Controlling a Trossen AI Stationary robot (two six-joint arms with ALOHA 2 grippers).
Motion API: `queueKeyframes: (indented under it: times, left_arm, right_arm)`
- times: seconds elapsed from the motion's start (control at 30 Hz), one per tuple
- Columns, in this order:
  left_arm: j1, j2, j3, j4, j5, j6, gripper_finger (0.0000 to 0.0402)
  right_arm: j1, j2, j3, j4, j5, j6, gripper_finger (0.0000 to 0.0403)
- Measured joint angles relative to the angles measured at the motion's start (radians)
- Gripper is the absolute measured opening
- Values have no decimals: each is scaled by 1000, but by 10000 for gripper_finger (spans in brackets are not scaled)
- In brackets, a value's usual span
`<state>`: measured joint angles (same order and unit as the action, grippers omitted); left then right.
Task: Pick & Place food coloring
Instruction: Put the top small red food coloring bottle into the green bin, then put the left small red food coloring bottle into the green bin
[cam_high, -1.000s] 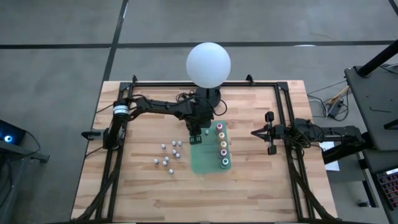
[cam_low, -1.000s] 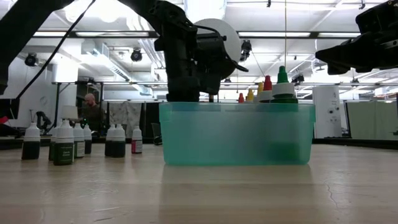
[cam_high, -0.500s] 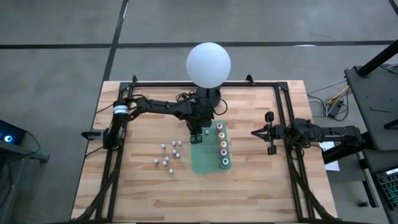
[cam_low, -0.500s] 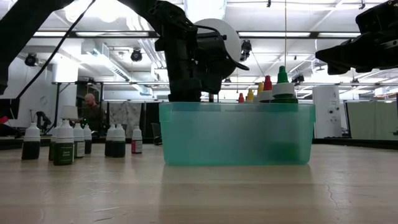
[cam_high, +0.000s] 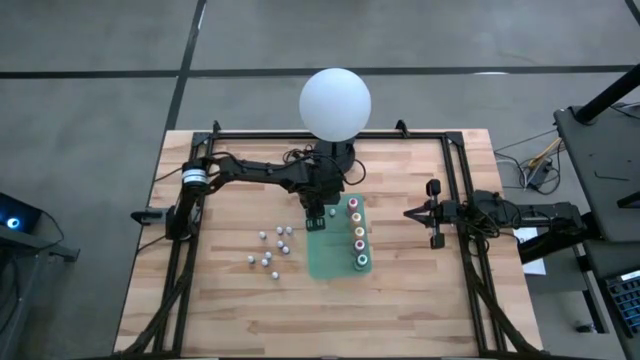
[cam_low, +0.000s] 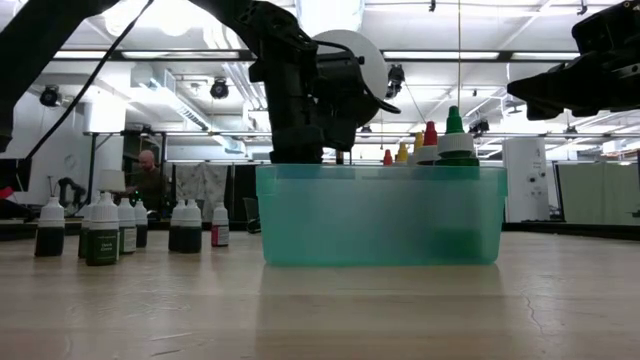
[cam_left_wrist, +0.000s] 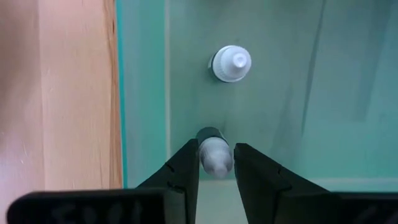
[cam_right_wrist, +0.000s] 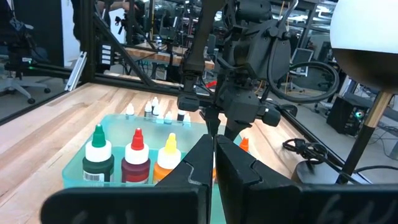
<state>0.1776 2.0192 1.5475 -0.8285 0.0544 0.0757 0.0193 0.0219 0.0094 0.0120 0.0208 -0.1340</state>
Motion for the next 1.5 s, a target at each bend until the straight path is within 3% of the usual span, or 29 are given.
queueKeyframes:
  times: [0.57,1.27,1.5]
  left_arm:
    - [1,-41,23,-38,6,21,76]
    - [-7,-42,327,-289,27,31,76]
    - [-21,-46,346,-360,64,29,76]
  right_arm:
    - [0,1,0,0,0,0,9]
    - [0,0,0,0,0,0,9]
    - [0,0,0,0,0,2,9]
